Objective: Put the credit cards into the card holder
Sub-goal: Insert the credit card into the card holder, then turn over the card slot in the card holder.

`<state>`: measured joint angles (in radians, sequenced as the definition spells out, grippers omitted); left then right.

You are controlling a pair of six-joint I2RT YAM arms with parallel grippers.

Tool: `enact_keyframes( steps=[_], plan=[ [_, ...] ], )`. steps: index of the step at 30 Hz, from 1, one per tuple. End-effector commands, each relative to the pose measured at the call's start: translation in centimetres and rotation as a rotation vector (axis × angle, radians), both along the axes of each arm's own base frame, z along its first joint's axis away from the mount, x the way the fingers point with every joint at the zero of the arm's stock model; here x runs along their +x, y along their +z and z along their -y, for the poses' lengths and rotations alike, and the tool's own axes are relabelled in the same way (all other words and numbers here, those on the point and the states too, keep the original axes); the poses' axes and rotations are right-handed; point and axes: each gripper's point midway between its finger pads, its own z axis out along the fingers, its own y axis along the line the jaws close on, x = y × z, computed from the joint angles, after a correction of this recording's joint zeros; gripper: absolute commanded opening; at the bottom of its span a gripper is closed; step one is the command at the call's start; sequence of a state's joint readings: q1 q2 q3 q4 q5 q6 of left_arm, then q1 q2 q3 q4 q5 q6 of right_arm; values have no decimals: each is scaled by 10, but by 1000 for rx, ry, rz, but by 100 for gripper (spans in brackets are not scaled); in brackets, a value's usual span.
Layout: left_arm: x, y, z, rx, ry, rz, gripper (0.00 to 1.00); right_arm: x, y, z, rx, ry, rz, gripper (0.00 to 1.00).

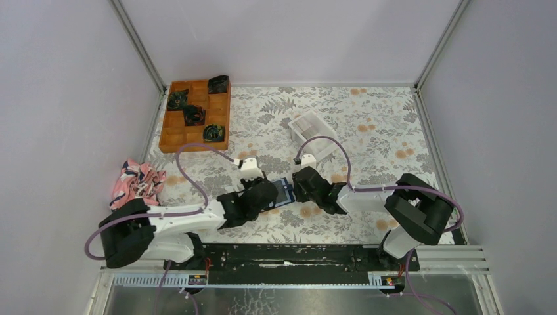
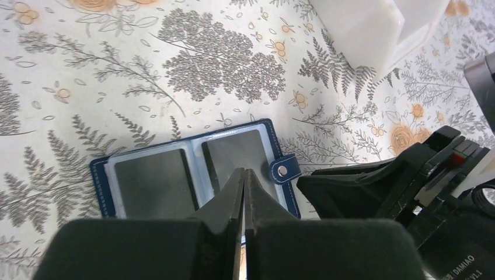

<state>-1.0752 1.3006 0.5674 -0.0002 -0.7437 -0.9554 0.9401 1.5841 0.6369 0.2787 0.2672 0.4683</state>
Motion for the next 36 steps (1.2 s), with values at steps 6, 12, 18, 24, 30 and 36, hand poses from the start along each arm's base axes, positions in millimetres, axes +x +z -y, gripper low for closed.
enact_keyframes(
  steps=[6,12,18,24,30,36],
  plan=[
    [-22,-33,-63,87,146,-69,3,14,47,3,44,-40,94,35],
    [-34,-56,-76,77,193,-124,4,22,80,8,35,-50,163,43],
    [-38,-64,-82,64,212,-137,8,43,114,11,4,-56,224,56],
    [-41,-77,-81,42,202,-158,8,79,145,25,-20,-100,274,63],
    [-36,-82,-77,31,190,-166,8,122,168,41,-82,-145,328,74],
    [-29,-80,-70,30,174,-166,8,167,168,49,-56,-129,322,77]
  ],
)
